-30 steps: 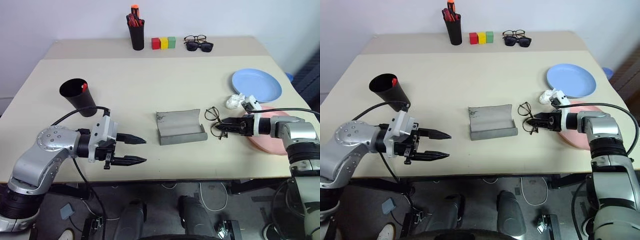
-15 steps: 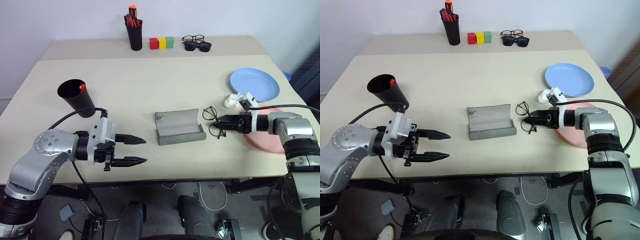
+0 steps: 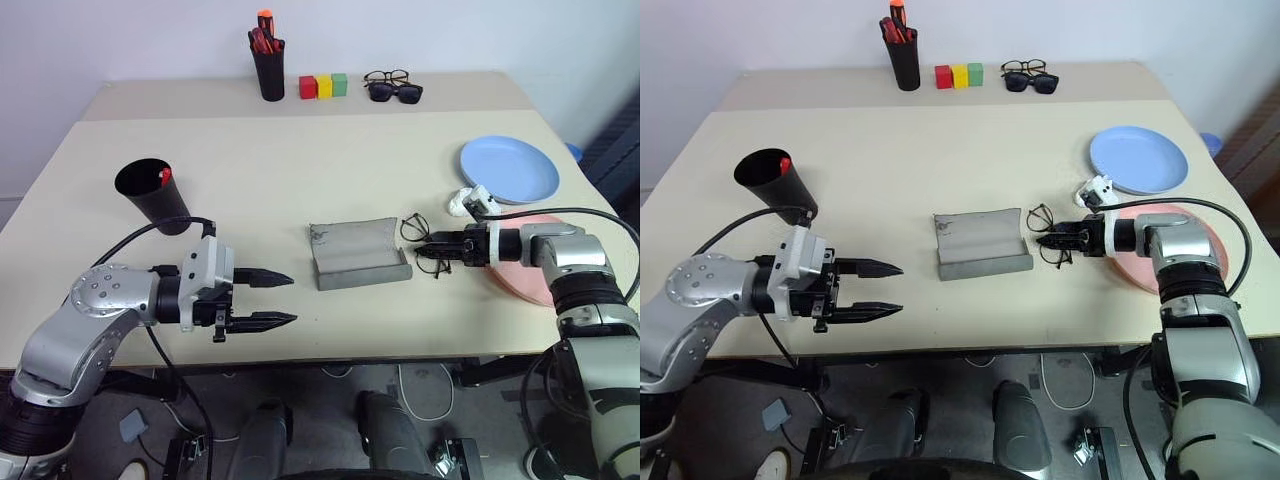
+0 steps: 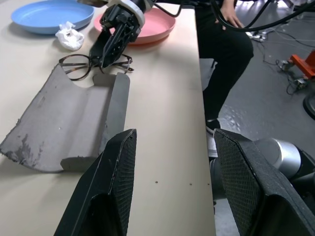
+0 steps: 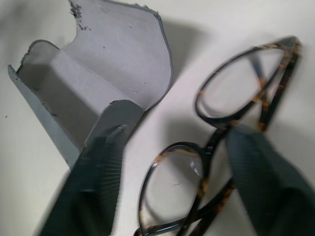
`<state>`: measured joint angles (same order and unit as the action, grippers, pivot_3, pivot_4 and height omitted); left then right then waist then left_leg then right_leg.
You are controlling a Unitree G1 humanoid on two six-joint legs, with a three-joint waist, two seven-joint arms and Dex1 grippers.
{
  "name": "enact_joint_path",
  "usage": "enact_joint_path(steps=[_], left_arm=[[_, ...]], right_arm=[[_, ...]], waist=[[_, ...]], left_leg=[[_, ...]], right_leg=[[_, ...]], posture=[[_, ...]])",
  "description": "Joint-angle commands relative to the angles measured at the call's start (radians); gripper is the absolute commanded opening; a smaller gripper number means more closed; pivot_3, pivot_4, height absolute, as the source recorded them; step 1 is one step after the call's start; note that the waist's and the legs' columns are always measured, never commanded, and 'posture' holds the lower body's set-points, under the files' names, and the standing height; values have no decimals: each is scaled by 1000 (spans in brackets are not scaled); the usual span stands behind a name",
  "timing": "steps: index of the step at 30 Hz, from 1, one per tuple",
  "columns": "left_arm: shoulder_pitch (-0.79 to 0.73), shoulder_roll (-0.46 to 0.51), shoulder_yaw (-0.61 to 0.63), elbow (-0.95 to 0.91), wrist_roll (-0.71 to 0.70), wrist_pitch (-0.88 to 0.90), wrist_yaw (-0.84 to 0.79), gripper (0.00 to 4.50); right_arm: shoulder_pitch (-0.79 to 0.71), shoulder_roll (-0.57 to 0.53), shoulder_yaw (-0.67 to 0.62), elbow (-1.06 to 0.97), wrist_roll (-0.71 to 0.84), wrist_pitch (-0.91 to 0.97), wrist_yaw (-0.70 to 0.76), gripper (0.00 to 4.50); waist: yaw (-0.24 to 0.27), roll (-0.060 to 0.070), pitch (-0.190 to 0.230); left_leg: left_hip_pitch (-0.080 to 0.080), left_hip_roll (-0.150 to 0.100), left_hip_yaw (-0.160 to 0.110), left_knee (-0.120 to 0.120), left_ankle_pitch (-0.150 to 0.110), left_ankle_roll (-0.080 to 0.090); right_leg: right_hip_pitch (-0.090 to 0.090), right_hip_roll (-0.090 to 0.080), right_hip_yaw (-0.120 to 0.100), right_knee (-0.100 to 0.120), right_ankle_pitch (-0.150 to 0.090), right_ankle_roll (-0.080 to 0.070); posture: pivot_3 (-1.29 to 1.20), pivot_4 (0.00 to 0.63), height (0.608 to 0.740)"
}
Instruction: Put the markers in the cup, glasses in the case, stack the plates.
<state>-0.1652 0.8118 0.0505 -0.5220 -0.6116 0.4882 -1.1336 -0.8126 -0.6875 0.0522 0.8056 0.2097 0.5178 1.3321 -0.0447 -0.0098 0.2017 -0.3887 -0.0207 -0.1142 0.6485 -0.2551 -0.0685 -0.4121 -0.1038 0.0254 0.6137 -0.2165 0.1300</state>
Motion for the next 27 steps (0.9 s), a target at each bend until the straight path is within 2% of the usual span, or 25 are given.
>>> enact_joint_path(steps=[1,3,14,19,27], left_arm=[[3,0,13,-42,-16,-8,19,2567],[7,2,13,-46,-16,-8,25,2567],[18,-7,6,-53,-22,-7,60,2567],[51,4,19,-44,-21,-18,42,2567],[92,21,41,-33,-11,-34,34,2567]], right_arm=[[-44,4,-5,12,-7,-19,9,1045],[-51,7,-6,21,-12,-23,9,44],[-89,-16,-70,-28,16,-85,-21,11],[-40,17,-107,-257,110,-88,26,11],[60,90,-69,-574,204,-58,22,11]], waist=[[0,0,0],[-1,0,0],[0,0,0],[-3,2,1],[3,2,1]], left_leg=[[0,0,0,0,0,0],[0,0,0,0,0,0],[2,0,0,0,0,0],[2,0,0,-1,0,0],[1,1,0,-1,0,0]], right_leg=[[0,0,0,0,0,0],[0,0,0,0,0,0],[1,0,0,0,0,-1],[0,0,0,0,0,0],[0,1,0,1,0,-1]], posture=[[0,150,740],[0,150,740],[0,150,740],[0,150,740],[0,150,740]])
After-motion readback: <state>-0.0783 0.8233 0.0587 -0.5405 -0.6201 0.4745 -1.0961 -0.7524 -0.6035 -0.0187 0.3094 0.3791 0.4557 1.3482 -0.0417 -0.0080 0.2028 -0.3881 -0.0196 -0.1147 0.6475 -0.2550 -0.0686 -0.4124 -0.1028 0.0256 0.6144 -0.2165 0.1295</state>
